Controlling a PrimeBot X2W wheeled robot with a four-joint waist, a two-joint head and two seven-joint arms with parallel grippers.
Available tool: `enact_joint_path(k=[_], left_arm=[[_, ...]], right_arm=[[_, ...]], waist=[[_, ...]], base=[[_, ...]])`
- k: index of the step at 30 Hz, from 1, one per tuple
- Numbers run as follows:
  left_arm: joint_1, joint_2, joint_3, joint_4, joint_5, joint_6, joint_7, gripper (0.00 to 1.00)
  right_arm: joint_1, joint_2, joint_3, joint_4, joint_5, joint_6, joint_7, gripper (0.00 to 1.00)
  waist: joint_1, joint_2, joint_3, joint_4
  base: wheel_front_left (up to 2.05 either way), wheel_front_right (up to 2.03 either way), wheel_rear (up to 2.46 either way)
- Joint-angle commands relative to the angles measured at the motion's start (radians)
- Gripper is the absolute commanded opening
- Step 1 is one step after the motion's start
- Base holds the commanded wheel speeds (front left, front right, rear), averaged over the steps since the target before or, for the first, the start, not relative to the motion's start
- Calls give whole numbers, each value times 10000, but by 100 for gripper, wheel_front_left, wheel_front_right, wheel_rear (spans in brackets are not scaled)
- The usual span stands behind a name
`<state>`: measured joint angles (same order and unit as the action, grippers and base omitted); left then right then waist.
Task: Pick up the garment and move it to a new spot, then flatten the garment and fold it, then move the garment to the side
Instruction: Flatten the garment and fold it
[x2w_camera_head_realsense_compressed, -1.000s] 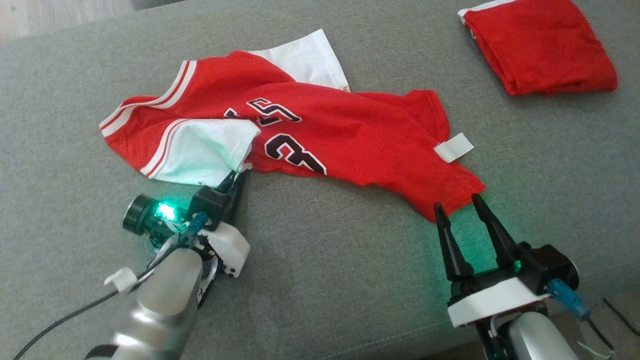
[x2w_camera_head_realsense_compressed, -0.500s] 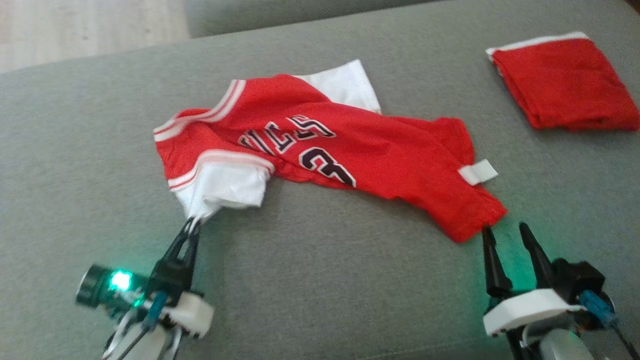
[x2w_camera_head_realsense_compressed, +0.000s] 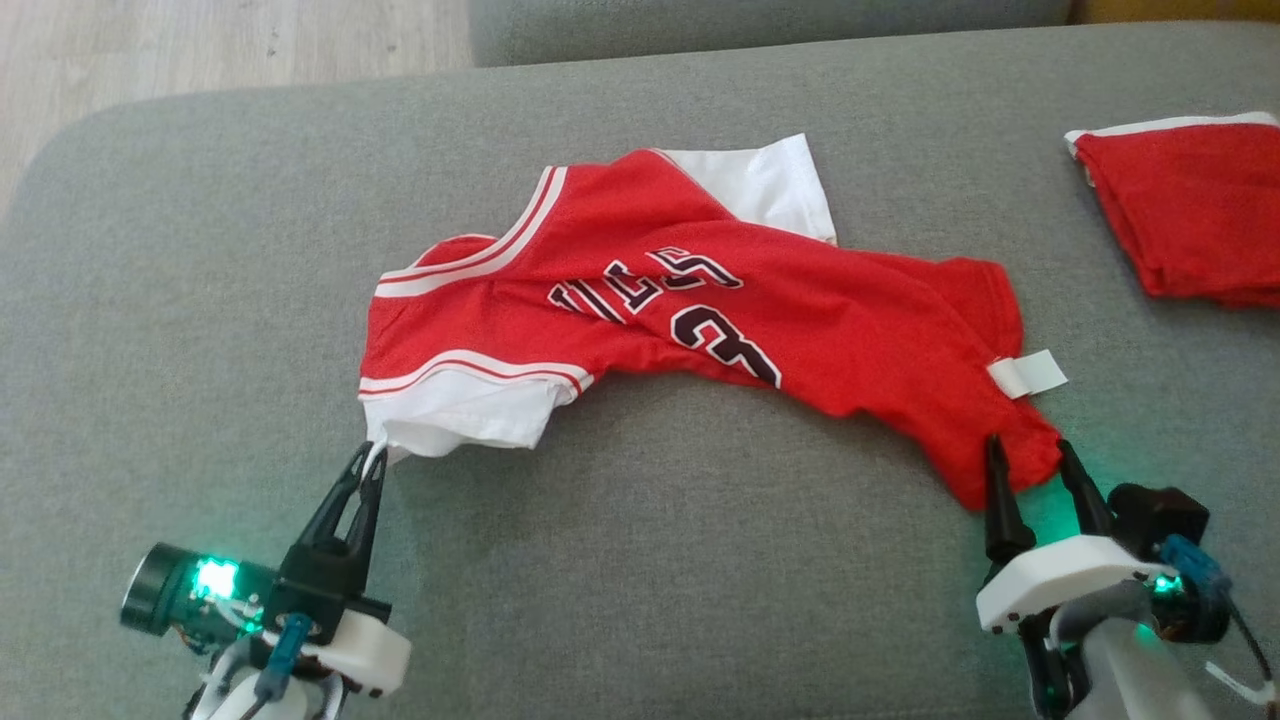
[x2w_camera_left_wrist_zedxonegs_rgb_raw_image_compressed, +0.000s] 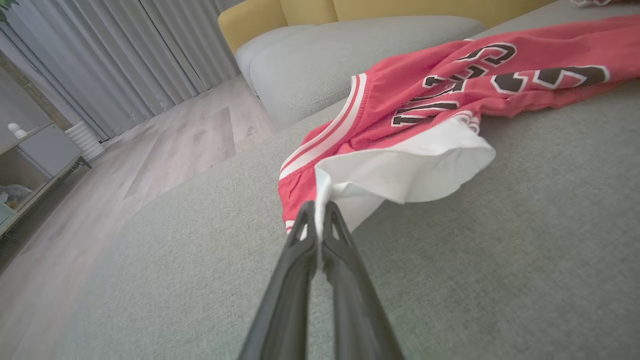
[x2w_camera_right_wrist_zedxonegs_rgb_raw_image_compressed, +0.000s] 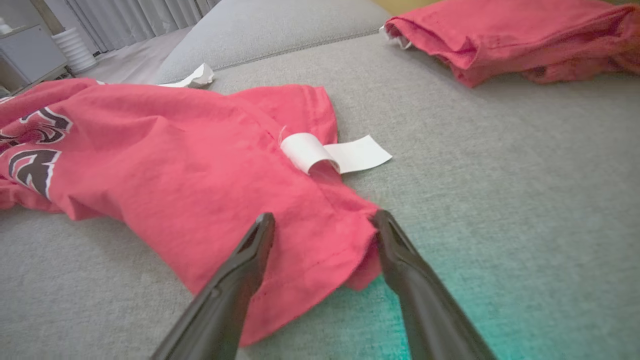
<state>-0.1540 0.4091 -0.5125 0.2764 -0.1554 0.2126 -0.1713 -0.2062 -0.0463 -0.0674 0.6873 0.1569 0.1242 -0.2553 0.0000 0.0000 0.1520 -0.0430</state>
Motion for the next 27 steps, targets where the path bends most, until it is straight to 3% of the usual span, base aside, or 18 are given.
enact_joint_path(k=[1,2,12,21,27], left_arm=[[-181,420,466,-417,37,106,51,0],[-157,438,469,-497,32,131,76,0],[244,581,623,-1070,-86,447,-103,0],[652,1006,906,-2580,144,930,-545,0],[388,1381,997,-3937,498,989,-651,0]], right_arm=[[-277,-42,278,-157,-7,65,-65,31],[-308,-41,265,-184,49,65,-65,0],[-53,-44,248,-865,-317,65,-65,0],[220,-238,-408,-5045,-921,65,-65,0],[-636,-1203,-1066,-7448,-1465,65,-65,0]], waist=[[0,0,38,35],[0,0,45,49],[0,0,-286,-129],[0,0,-603,-259],[0,0,-553,55]], base=[[0,0,0],[0,0,0],[0,0,0],[0,0,0],[0,0,0]])
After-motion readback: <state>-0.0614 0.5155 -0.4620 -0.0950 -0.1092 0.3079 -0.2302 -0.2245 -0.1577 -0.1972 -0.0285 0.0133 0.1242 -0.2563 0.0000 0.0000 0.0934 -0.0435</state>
